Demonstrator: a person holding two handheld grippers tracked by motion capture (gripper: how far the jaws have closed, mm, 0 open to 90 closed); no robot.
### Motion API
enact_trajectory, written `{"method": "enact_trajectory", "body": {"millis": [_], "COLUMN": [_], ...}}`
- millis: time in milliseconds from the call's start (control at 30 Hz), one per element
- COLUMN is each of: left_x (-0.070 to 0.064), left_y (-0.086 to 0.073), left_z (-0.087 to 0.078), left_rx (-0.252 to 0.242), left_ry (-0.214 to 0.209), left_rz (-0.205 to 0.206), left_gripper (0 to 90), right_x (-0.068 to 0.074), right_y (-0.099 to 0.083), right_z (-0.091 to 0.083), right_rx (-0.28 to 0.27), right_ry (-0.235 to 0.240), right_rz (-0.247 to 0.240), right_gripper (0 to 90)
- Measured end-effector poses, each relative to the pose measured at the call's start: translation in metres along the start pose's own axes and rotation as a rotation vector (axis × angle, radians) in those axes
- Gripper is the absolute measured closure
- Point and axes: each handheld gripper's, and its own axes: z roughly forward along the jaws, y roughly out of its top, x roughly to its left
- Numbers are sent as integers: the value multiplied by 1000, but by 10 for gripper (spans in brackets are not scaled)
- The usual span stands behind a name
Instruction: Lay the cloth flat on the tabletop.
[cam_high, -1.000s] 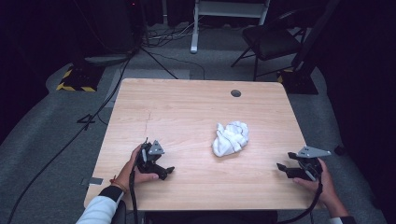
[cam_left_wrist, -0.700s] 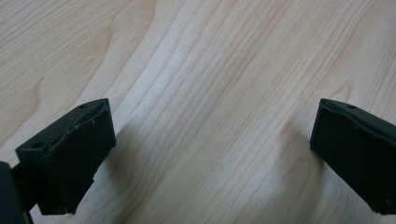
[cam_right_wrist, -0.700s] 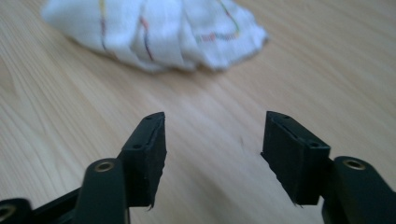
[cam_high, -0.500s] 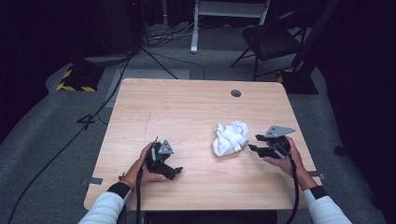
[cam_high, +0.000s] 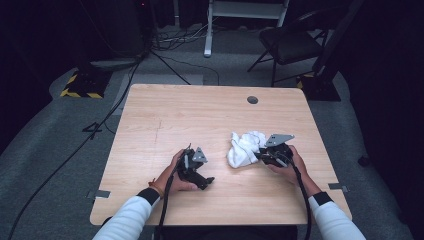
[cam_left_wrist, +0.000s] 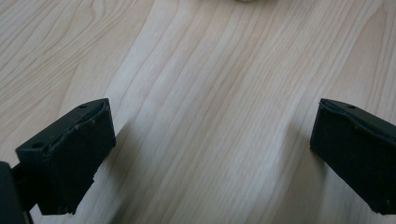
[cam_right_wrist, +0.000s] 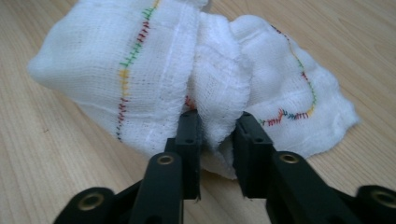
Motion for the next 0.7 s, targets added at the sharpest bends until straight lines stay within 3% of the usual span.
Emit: {"method": "enact_trajectory", "body": {"millis": [100, 200, 267, 300, 400, 567, 600, 700], "left_x": [-1, -4, -6, -10, -13, -18, -19, -21], "left_y": [7, 17, 22, 27, 32, 47, 53, 59], "left_z": [3, 8, 10, 12, 13, 14, 15, 21], "left_rx": [23, 29, 14, 24, -5, -66, -88, -90], "left_ry": [1, 2, -14, -31, -38, -8, -11, 0], "left_rz": [-2, -7, 8, 33, 47, 61, 66, 89], "left_gripper": [9, 117, 193, 171, 186, 191, 232, 301], "right_x": [3, 6, 9, 12, 17, 29, 29, 29], "right_y": [-1, -1, 0, 1, 3, 6, 6, 6], "right_z": [-1, -6, -8, -10, -12, -15, -15, -17], "right_rx": [-4, -21, -35, -40, -53, -70, -75, -79], "right_ry": [-3, 20, 37, 41, 50, 71, 75, 78], "right_rz": [-19, -26, -30, -42, -56, -87, -85, -82], "right_gripper": [797, 813, 815, 815, 816, 810, 806, 800]}}
